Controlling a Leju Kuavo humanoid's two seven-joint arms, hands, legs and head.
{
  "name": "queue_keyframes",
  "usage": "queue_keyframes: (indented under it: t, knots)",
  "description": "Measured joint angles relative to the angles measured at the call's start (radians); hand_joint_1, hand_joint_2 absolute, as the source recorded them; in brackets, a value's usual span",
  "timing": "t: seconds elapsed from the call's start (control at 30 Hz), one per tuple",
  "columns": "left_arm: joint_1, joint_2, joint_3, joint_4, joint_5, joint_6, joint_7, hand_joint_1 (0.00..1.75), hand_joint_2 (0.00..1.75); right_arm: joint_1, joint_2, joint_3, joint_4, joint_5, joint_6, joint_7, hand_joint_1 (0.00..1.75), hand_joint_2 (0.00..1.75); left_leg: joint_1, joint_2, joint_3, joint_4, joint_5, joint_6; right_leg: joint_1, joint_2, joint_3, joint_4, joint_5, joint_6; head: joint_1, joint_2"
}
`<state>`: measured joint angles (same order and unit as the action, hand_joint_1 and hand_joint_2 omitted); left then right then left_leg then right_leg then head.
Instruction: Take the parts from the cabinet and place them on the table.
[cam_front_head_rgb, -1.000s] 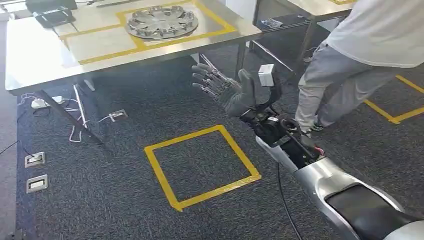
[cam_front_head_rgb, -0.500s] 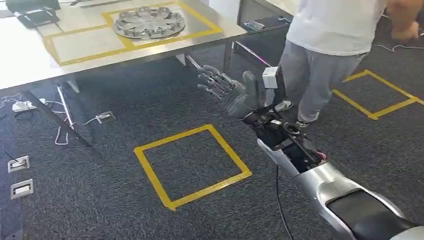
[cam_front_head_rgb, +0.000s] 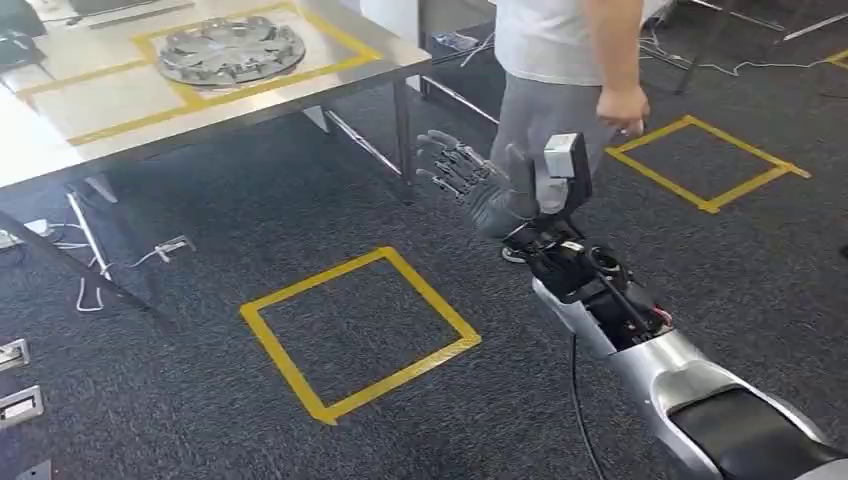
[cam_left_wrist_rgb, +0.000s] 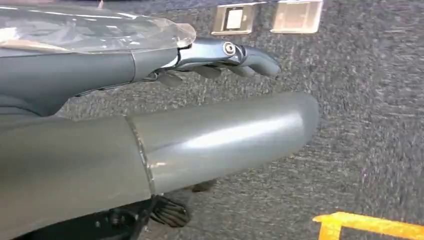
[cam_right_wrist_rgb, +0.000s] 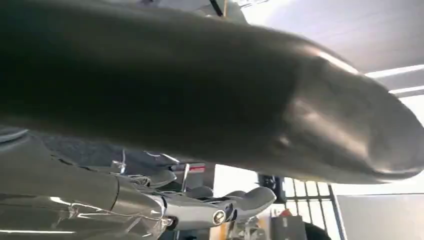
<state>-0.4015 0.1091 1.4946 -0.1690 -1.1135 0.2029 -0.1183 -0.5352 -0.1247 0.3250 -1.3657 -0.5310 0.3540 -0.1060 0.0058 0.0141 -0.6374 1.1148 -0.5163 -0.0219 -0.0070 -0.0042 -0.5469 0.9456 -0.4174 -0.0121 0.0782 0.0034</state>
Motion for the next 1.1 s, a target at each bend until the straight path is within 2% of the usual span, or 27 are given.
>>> queue_keyframes:
  t: [0.07,0.1,0.13,0.17,0.2,0.23,0.27,0.3,0.37,0.4,0.43,0.47,0.5,0.57,0.6,0.63,0.67,0.7,0.73,0.77,0.8,0.9,0.93,0.97,1.0,1.07,1.1]
  knots:
    - [0.002,-0.002,0.0,0.0,-0.004,-0.005,0.0,0.0,0.0,0.017,-0.002,-0.001,-0.012,0.0,-0.007,0.006,0.0,0.0,0.001,-0.006,-0.076,0.158,-0.056,-0.002,0.001,0.015,-0.005,0.0,0.003,-0.003,-0.002,0.0]
    - [0.004,-0.004,0.0,0.0,-0.006,-0.009,0.0,0.0,0.0,0.025,-0.005,-0.002,-0.018,0.0,-0.01,0.008,0.0,0.0,0.001,-0.007,-0.089,0.181,-0.052,-0.001,0.002,0.021,-0.006,0.0,0.004,-0.003,-0.002,0.0]
    - [0.005,-0.006,0.0,0.0,-0.011,-0.01,0.0,0.0,0.0,0.03,-0.006,-0.005,-0.024,0.0,-0.012,0.01,0.0,0.0,0.001,-0.007,-0.075,0.152,-0.025,0.002,0.002,0.03,-0.006,0.0,0.004,-0.003,-0.003,0.0]
    - [0.004,-0.007,0.0,0.0,-0.014,-0.011,0.0,0.0,0.0,0.031,-0.007,-0.006,-0.03,0.0,-0.018,0.012,0.0,0.0,0.001,-0.008,-0.043,0.089,0.013,0.006,0.002,0.037,-0.006,0.0,0.006,-0.002,-0.003,0.0]
    - [0.002,-0.007,0.0,0.0,-0.018,-0.014,0.0,0.0,0.0,0.031,-0.008,-0.008,-0.04,0.0,-0.022,0.014,0.0,0.0,0.001,-0.014,0.01,-0.018,0.065,0.012,0.002,0.046,-0.005,0.0,0.007,0.0,-0.003,0.0]
    - [-0.001,-0.008,0.0,0.0,-0.021,-0.016,0.0,0.0,0.0,0.03,-0.008,-0.012,-0.048,0.0,-0.026,0.017,0.0,0.0,0.0,-0.033,0.058,-0.114,0.103,0.02,0.002,0.052,-0.005,0.0,0.008,0.002,-0.003,0.0]
    - [-0.006,-0.008,0.0,0.0,-0.021,-0.019,0.0,0.0,0.0,0.029,-0.008,-0.015,-0.055,0.002,-0.031,0.022,0.0,0.0,-0.001,-0.049,0.081,-0.159,0.096,0.025,0.01,0.058,-0.011,0.003,0.008,0.007,-0.005,0.0]
    - [-0.009,-0.008,0.0,0.0,-0.023,-0.019,0.0,0.0,0.0,0.03,-0.011,-0.018,-0.06,0.004,-0.034,0.027,0.0,0.0,0.0,-0.043,0.079,-0.165,0.096,0.022,0.008,0.065,-0.014,0.003,0.011,0.012,-0.003,0.0]
    - [-0.009,-0.009,0.0,0.0,-0.025,-0.023,0.0,0.0,0.0,0.033,-0.014,-0.021,-0.072,0.005,-0.041,0.033,0.0,0.0,-0.005,-0.036,0.078,-0.164,0.096,0.025,0.002,0.074,-0.016,-0.001,0.014,0.023,-0.005,0.0]
    - [-0.01,-0.011,0.0,0.0,-0.025,-0.024,0.0,0.0,0.0,0.036,-0.018,-0.024,-0.079,0.006,-0.042,0.035,0.0,0.0,0.002,-0.03,0.08,-0.171,0.101,0.033,0.007,0.081,-0.018,-0.002,0.015,0.029,-0.004,0.0]
    - [-0.013,-0.013,0.0,0.0,-0.025,-0.027,0.0,0.0,0.0,0.039,-0.026,-0.027,-0.087,0.006,-0.045,0.038,0.0,0.0,0.007,-0.019,0.082,-0.177,0.106,0.038,0.003,0.062,-0.022,0.012,0.002,0.033,-0.005,0.0]
    - [-0.014,-0.014,0.0,0.0,-0.025,-0.029,0.0,0.0,0.0,0.039,-0.027,-0.028,-0.093,0.006,-0.047,0.04,0.0,0.0,0.008,-0.017,0.082,-0.177,0.106,0.043,0.007,0.034,-0.046,0.053,-0.03,0.037,0.0,0.0]
    - [-0.015,-0.015,0.0,0.0,-0.025,-0.031,0.0,0.0,0.0,0.041,-0.027,-0.028,-0.098,0.006,-0.048,0.041,0.0,0.0,0.007,-0.011,0.082,-0.177,0.105,0.045,0.004,0.022,-0.081,0.138,-0.079,0.041,0.006,0.0]
    - [-0.013,-0.016,0.0,0.0,-0.025,-0.032,0.0,0.0,0.0,0.051,-0.032,-0.029,-0.104,0.006,-0.051,0.043,0.0,0.0,0.007,-0.001,0.081,-0.177,0.105,0.045,0.002,0.015,-0.154,0.309,-0.147,0.048,0.009,0.0]
    - [-0.012,-0.016,0.0,0.0,-0.025,-0.032,0.0,0.0,0.0,0.057,-0.034,-0.029,-0.104,0.006,-0.054,0.044,0.0,0.0,0.007,0.005,0.081,-0.177,0.105,0.045,-0.001,0.014,-0.172,0.351,-0.154,0.051,0.011,0.0]
    - [-0.011,-0.017,0.0,0.0,-0.025,-0.032,0.0,0.0,0.0,0.063,-0.038,-0.03,-0.107,0.006,-0.054,0.044,0.0,0.0,0.007,0.011,0.082,-0.176,0.105,0.044,-0.004,0.012,-0.165,0.335,-0.135,0.053,0.013,0.0]
    - [-0.011,-0.018,0.0,0.0,-0.025,-0.033,0.0,0.0,0.0,0.066,-0.039,-0.03,-0.112,0.006,-0.054,0.044,0.0,0.0,0.008,0.014,0.082,-0.176,0.103,0.043,-0.005,0.009,-0.136,0.276,-0.099,0.053,0.013,0.0]
    - [-0.012,-0.018,0.0,0.0,-0.024,-0.033,0.0,0.0,0.0,0.065,-0.039,-0.03,-0.117,0.006,-0.055,0.045,0.0,0.0,0.008,0.02,0.084,-0.175,0.102,0.04,-0.006,0.002,-0.088,0.18,-0.05,0.052,0.015,0.0]
    - [-0.013,-0.018,0.0,0.0,-0.024,-0.035,0.0,0.0,0.0,0.064,-0.04,-0.03,-0.123,0.003,-0.058,0.045,0.0,0.0,0.008,0.025,0.087,-0.173,0.098,0.034,-0.006,-0.016,-0.033,0.072,-0.004,0.051,0.017,0.0]
    - [-0.013,-0.018,0.0,0.0,-0.023,-0.035,0.0,0.0,0.0,0.061,-0.04,-0.03,-0.125,0.001,-0.061,0.047,0.0,0.0,0.002,0.029,0.086,-0.17,0.095,0.03,0.0,-0.038,-0.012,0.023,-0.008,0.051,0.019,0.0]
    - [-0.013,-0.018,0.0,0.0,-0.02,-0.035,0.0,0.0,0.0,0.06,-0.04,-0.029,-0.128,0.0,-0.063,0.049,0.0,0.0,-0.003,0.032,0.081,-0.164,0.094,0.025,0.002,-0.034,0.004,0.004,-0.012,0.04,0.019,0.0]
    - [-0.012,-0.016,0.0,0.0,-0.016,-0.036,0.0,0.0,0.0,0.065,-0.04,-0.028,-0.129,-0.002,-0.063,0.049,0.0,0.0,-0.003,0.051,0.081,-0.168,0.1,0.013,0.005,-0.017,-0.007,0.01,-0.005,0.024,0.012,0.0]
    - [-0.013,-0.016,0.0,0.0,-0.015,-0.036,0.0,0.0,0.0,0.063,-0.04,-0.028,-0.13,-0.002,-0.063,0.048,0.0,0.0,-0.001,0.046,0.078,-0.164,0.089,0.004,-0.001,-0.012,-0.002,0.002,0.001,0.014,0.012,0.0]
    - [-0.014,-0.016,0.0,0.0,-0.014,-0.039,0.0,0.0,0.0,0.058,-0.04,-0.027,-0.132,-0.002,-0.063,0.045,0.0,0.0,0.003,0.02,0.065,-0.131,0.063,-0.001,-0.002,-0.008,-0.003,0.0,0.003,0.011,0.006,0.0]
    - [-0.013,-0.016,0.0,0.0,-0.012,-0.04,0.0,0.0,0.0,0.053,-0.04,-0.026,-0.132,-0.001,-0.063,0.042,0.0,0.0,0.003,0.004,0.031,-0.057,0.023,-0.004,-0.002,-0.003,-0.006,0.001,0.005,0.006,0.003,0.0]
    - [-0.008,-0.013,0.0,0.0,-0.01,-0.04,0.0,0.0,0.0,0.051,-0.04,-0.024,-0.132,0.002,-0.061,0.038,0.0,0.0,0.003,-0.007,-0.056,0.121,-0.05,-0.007,0.0,0.009,-0.01,0.001,0.007,0.001,0.0,0.0]
    - [-0.006,-0.013,0.0,0.0,-0.01,-0.04,0.0,0.0,0.0,0.051,-0.04,-0.023,-0.13,0.004,-0.061,0.036,0.0,0.0,0.003,-0.008,-0.085,0.175,-0.06,-0.006,0.001,0.016,-0.012,0.001,0.008,0.0,-0.001,0.0]
